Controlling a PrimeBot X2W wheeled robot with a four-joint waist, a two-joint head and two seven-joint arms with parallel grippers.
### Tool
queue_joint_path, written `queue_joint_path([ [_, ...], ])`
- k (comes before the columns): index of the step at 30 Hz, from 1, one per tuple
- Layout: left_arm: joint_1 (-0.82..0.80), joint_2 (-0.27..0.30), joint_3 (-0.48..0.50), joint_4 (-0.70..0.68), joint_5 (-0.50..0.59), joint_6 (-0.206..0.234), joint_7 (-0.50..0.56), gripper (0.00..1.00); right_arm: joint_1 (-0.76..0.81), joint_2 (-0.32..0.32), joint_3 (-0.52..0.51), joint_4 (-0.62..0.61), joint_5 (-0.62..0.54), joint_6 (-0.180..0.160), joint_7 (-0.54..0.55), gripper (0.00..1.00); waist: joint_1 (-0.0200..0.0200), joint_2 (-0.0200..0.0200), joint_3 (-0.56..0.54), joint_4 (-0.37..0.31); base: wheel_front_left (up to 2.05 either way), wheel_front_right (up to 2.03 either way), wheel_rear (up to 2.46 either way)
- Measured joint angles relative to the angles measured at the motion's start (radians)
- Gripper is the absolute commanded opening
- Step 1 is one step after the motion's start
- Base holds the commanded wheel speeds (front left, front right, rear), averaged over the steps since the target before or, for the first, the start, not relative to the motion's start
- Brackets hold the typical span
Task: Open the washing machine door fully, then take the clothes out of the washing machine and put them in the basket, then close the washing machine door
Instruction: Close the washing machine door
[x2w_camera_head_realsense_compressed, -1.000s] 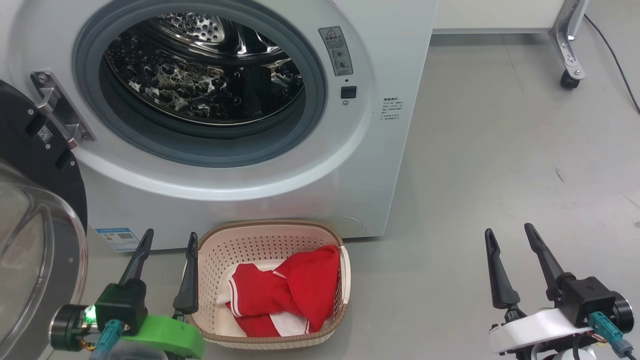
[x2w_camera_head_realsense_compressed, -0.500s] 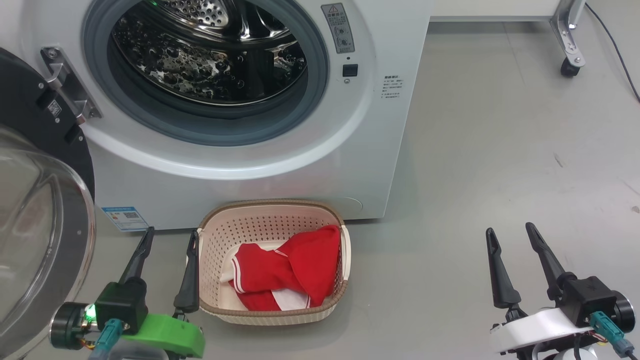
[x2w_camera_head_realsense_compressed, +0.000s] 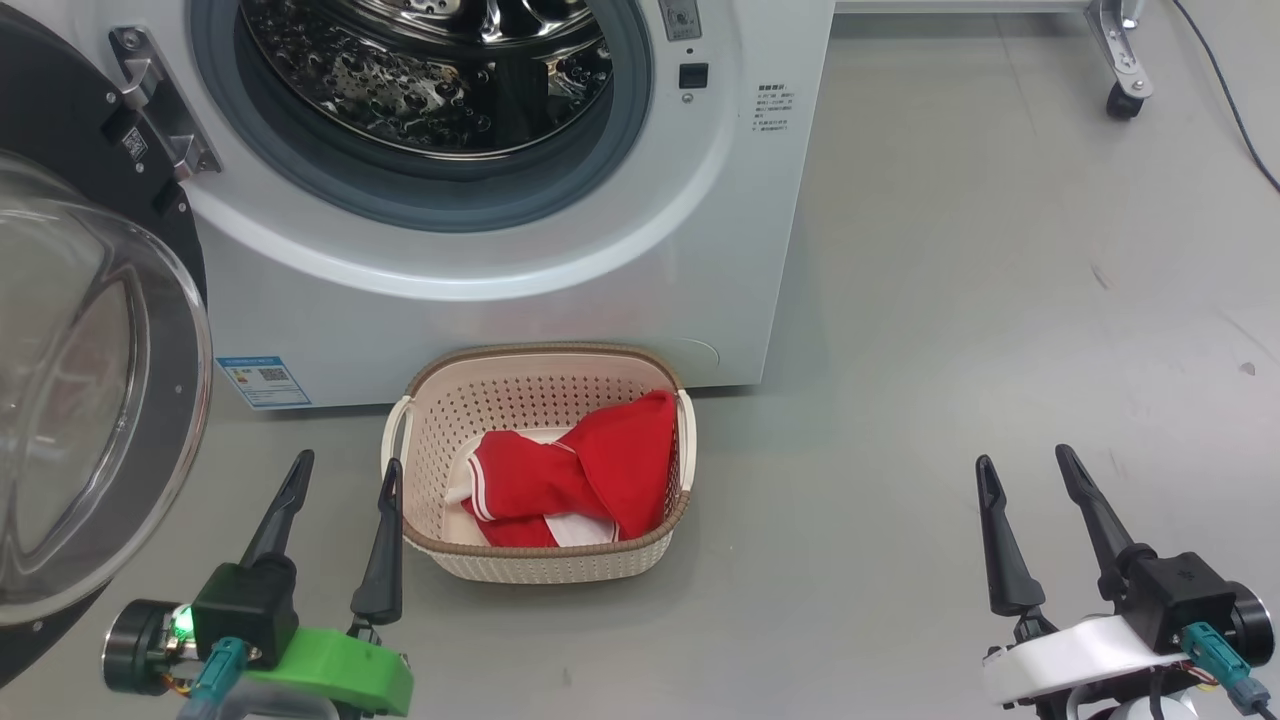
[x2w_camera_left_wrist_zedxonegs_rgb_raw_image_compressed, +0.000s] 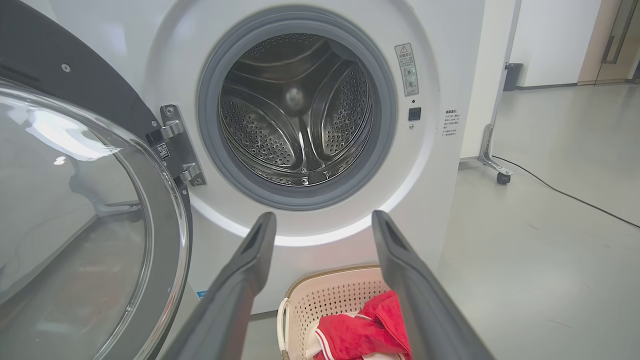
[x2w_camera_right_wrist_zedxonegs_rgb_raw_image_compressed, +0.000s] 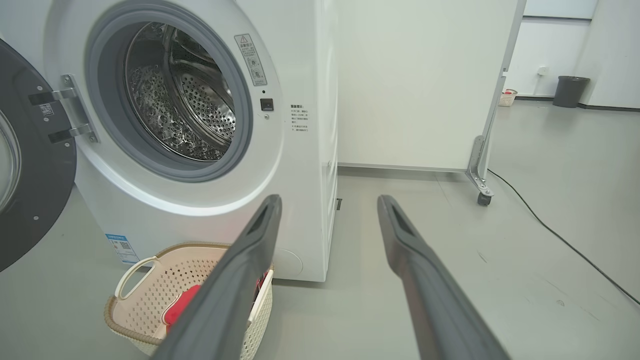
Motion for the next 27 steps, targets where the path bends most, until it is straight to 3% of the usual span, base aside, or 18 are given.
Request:
queue_joint_path([
  [13, 0.0, 0.005, 0.003, -0.004, -0.001, -0.006, -0.006, 1.0, 0.0, -0.002, -0.003, 0.001, 0.0, -0.001, 0.0, 1.0, 0.0, 0.0, -0.007, 0.001, -0.71, 0.71, 0.0],
  [27, -0.003, 0.006, -0.01, -0.011, -0.001, -0.016, -0.013, 1.0, 0.0, -0.007, -0.014, -0.001, 0.002, -0.01, 0.0, 1.0, 0.0, 0.0, -0.001, 0.013, -0.19, 0.19, 0.0],
])
